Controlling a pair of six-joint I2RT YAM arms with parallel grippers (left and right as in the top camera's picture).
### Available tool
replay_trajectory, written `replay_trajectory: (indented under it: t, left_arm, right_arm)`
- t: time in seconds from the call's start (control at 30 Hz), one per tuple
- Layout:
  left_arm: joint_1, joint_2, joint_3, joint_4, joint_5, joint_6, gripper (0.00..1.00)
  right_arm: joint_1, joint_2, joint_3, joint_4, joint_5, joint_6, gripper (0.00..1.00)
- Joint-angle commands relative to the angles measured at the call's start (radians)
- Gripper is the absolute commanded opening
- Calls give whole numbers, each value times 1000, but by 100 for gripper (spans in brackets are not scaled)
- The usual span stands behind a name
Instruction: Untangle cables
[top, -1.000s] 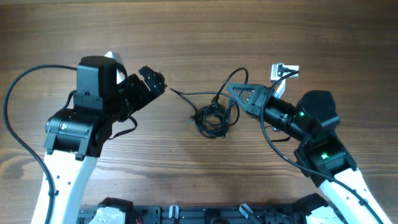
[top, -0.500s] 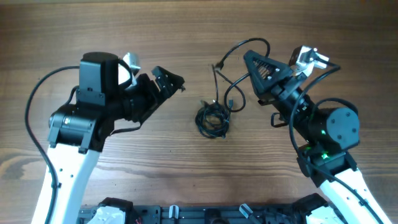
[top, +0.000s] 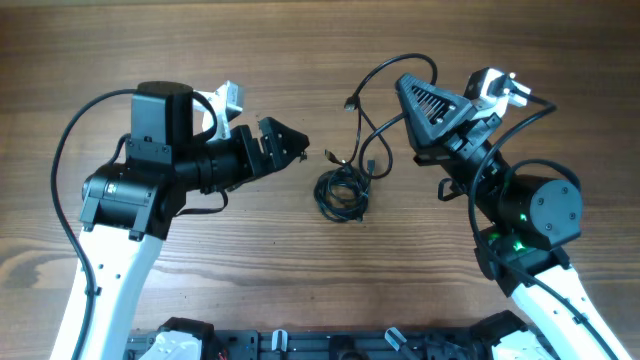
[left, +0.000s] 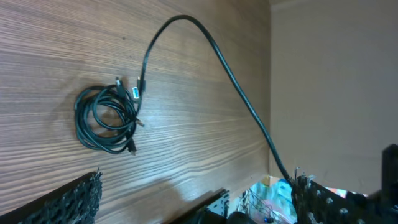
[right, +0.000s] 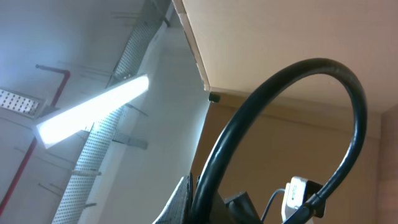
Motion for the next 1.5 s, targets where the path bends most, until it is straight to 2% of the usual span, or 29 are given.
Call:
replay_trajectory:
  t: [0.0, 0.27, 0.4, 0.53, 0.63, 0.7, 0.73, 0.83, 1.03, 1.13, 1.33, 1.47]
  left_arm:
    - [-9, 2, 13, 3, 51, 22, 100]
    - [-46, 2, 13, 16, 36, 1, 100]
    - [-48, 2, 13, 15, 20, 80, 100]
    - [-48, 13, 13, 18, 21, 70, 100]
    - [-48, 44, 13, 18, -16, -45, 100]
    - [-48, 77, 13, 21, -109, -248, 100]
    - [-48, 104, 13, 48, -122, -386, 100]
    - [-48, 144, 13, 74, -113, -618, 100]
    - [-106, 194, 13, 73, -158, -633, 100]
    - [-152, 217, 13, 104, -270, -636, 100]
    - [-245, 275, 13, 144, -272, -722, 100]
    - [-325, 338, 13, 296, -273, -741, 100]
  right_arm:
    - [-2, 0, 14, 11, -30, 18, 5]
    - [-2, 0, 14, 62, -22, 22, 5]
    - [-2, 0, 14, 62, -10, 37, 5]
    - [-2, 0, 14, 63, -10, 82, 5]
    - [-2, 0, 14, 62, -10, 83, 4]
    - [-2, 0, 14, 62, -10, 82, 5]
    - [-2, 0, 14, 63, -10, 82, 4]
    - [-2, 0, 14, 82, 12, 82, 5]
    - [-2, 0, 14, 192, 102, 82, 5]
    - [-2, 0, 14, 219, 139, 82, 5]
    - [-2, 0, 14, 297, 181, 82, 5]
    - [-2, 2, 14, 298, 171, 103, 4]
